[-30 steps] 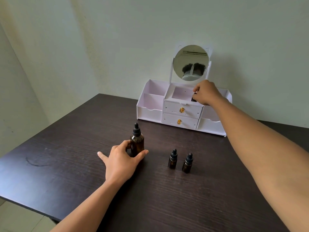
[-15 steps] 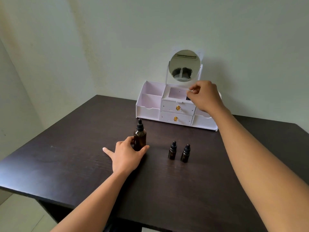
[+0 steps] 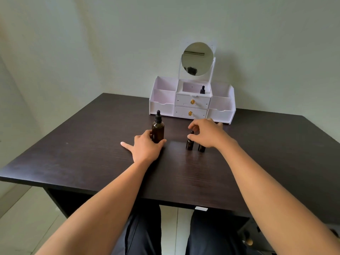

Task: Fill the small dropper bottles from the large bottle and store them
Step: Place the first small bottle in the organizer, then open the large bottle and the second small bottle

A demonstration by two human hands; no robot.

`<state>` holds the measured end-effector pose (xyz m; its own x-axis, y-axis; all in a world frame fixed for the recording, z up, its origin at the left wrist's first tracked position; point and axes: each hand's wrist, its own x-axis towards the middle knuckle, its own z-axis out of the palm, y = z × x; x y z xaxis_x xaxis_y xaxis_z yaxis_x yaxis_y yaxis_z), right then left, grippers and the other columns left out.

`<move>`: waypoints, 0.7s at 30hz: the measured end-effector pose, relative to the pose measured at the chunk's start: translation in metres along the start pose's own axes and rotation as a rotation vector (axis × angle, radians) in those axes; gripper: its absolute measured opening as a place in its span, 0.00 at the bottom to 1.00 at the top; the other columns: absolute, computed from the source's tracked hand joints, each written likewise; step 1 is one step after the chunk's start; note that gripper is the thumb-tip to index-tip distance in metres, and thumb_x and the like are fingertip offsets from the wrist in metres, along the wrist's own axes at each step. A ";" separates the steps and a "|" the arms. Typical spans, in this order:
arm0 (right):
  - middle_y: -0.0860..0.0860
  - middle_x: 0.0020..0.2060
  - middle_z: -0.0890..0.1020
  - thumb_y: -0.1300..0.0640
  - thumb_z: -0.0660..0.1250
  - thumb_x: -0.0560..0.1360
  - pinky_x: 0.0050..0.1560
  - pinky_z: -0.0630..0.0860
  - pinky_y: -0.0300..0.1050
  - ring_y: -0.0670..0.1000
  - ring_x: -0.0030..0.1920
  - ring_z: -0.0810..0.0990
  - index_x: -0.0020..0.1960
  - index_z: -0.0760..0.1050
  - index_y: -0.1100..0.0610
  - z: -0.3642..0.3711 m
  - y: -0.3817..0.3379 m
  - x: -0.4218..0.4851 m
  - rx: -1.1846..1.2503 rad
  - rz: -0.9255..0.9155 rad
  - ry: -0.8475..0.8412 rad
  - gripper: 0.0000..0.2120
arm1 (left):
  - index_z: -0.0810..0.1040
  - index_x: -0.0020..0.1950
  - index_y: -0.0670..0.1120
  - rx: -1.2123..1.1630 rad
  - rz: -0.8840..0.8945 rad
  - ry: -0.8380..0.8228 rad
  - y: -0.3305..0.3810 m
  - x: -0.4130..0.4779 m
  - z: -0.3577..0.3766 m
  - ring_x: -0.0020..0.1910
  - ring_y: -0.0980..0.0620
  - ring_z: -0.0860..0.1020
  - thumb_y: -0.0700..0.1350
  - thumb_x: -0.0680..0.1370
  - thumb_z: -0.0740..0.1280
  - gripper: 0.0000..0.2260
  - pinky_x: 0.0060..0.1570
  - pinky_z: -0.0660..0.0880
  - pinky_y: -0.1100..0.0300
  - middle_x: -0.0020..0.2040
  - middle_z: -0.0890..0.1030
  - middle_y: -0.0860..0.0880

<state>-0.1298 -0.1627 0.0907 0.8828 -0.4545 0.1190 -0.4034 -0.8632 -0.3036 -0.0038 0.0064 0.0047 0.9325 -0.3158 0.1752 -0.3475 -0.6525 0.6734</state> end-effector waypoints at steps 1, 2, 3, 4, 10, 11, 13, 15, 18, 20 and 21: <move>0.43 0.55 0.81 0.44 0.69 0.76 0.65 0.63 0.58 0.51 0.64 0.72 0.63 0.76 0.45 0.000 -0.001 0.000 -0.023 -0.002 -0.015 0.16 | 0.76 0.59 0.56 0.002 0.000 -0.001 0.000 0.000 0.000 0.67 0.50 0.71 0.65 0.73 0.69 0.20 0.70 0.34 0.29 0.52 0.80 0.57; 0.44 0.57 0.80 0.45 0.69 0.77 0.65 0.62 0.57 0.51 0.64 0.72 0.63 0.75 0.45 0.000 -0.002 0.000 -0.041 -0.004 -0.029 0.16 | 0.76 0.59 0.56 0.005 0.001 -0.001 0.000 -0.001 -0.001 0.67 0.50 0.71 0.66 0.73 0.68 0.20 0.70 0.34 0.29 0.52 0.80 0.57; 0.44 0.59 0.80 0.46 0.69 0.77 0.64 0.62 0.57 0.51 0.64 0.72 0.63 0.75 0.45 0.001 -0.002 0.000 -0.053 -0.003 -0.040 0.16 | 0.76 0.60 0.56 0.008 0.004 0.000 0.000 -0.002 0.000 0.66 0.50 0.71 0.66 0.73 0.68 0.21 0.70 0.34 0.29 0.52 0.80 0.57; 0.44 0.59 0.79 0.46 0.69 0.77 0.64 0.62 0.57 0.51 0.64 0.73 0.63 0.75 0.45 0.002 -0.003 0.001 -0.064 -0.004 -0.045 0.15 | 0.76 0.60 0.56 0.009 0.006 0.002 0.000 -0.002 -0.001 0.67 0.50 0.71 0.66 0.73 0.69 0.21 0.70 0.35 0.29 0.52 0.80 0.57; 0.42 0.51 0.77 0.49 0.69 0.78 0.66 0.63 0.59 0.50 0.61 0.75 0.59 0.77 0.45 0.004 -0.009 0.007 -0.116 0.017 -0.078 0.10 | 0.62 0.77 0.50 -0.079 0.008 0.004 -0.003 -0.005 -0.007 0.71 0.52 0.70 0.63 0.70 0.74 0.41 0.71 0.32 0.33 0.65 0.76 0.57; 0.42 0.50 0.77 0.49 0.69 0.78 0.66 0.63 0.59 0.50 0.60 0.75 0.58 0.77 0.45 0.006 -0.012 0.009 -0.114 0.018 -0.065 0.09 | 0.60 0.78 0.49 -0.108 0.018 -0.006 -0.007 -0.004 -0.007 0.71 0.52 0.70 0.60 0.69 0.75 0.43 0.71 0.32 0.35 0.66 0.75 0.55; 0.43 0.51 0.79 0.48 0.69 0.77 0.66 0.63 0.59 0.50 0.58 0.76 0.56 0.77 0.45 0.008 -0.020 0.009 -0.090 0.005 -0.029 0.08 | 0.60 0.76 0.48 -0.160 0.044 -0.019 -0.011 -0.007 -0.010 0.69 0.51 0.71 0.57 0.68 0.77 0.42 0.73 0.33 0.37 0.65 0.74 0.53; 0.43 0.50 0.80 0.46 0.69 0.77 0.64 0.64 0.57 0.49 0.55 0.77 0.56 0.77 0.45 0.010 -0.035 0.009 -0.059 -0.022 0.001 0.09 | 0.64 0.70 0.49 -0.180 0.081 -0.039 -0.016 -0.011 -0.013 0.67 0.51 0.71 0.58 0.67 0.78 0.39 0.74 0.34 0.39 0.61 0.74 0.54; 0.42 0.49 0.81 0.43 0.69 0.77 0.64 0.64 0.57 0.48 0.53 0.77 0.55 0.78 0.45 0.016 -0.061 0.010 -0.037 -0.057 0.021 0.09 | 0.68 0.60 0.52 -0.144 0.167 -0.080 -0.024 -0.015 -0.015 0.62 0.54 0.72 0.65 0.64 0.77 0.33 0.75 0.37 0.39 0.53 0.74 0.58; 0.42 0.48 0.81 0.42 0.69 0.76 0.64 0.63 0.57 0.48 0.55 0.76 0.54 0.78 0.45 0.021 -0.075 0.009 -0.050 -0.076 0.022 0.10 | 0.71 0.56 0.54 -0.148 0.198 -0.090 -0.026 -0.016 -0.014 0.60 0.55 0.72 0.70 0.62 0.75 0.31 0.75 0.38 0.38 0.49 0.77 0.58; 0.42 0.47 0.80 0.42 0.69 0.76 0.64 0.63 0.57 0.48 0.56 0.76 0.55 0.79 0.45 0.024 -0.080 0.008 -0.065 -0.083 0.024 0.11 | 0.72 0.55 0.54 -0.159 0.207 -0.093 -0.027 -0.016 -0.014 0.59 0.55 0.72 0.71 0.62 0.75 0.31 0.75 0.39 0.38 0.49 0.78 0.58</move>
<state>-0.0842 -0.0922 0.0930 0.9082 -0.3851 0.1637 -0.3446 -0.9102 -0.2295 -0.0083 0.0391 -0.0059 0.8279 -0.4978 0.2586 -0.5026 -0.4536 0.7359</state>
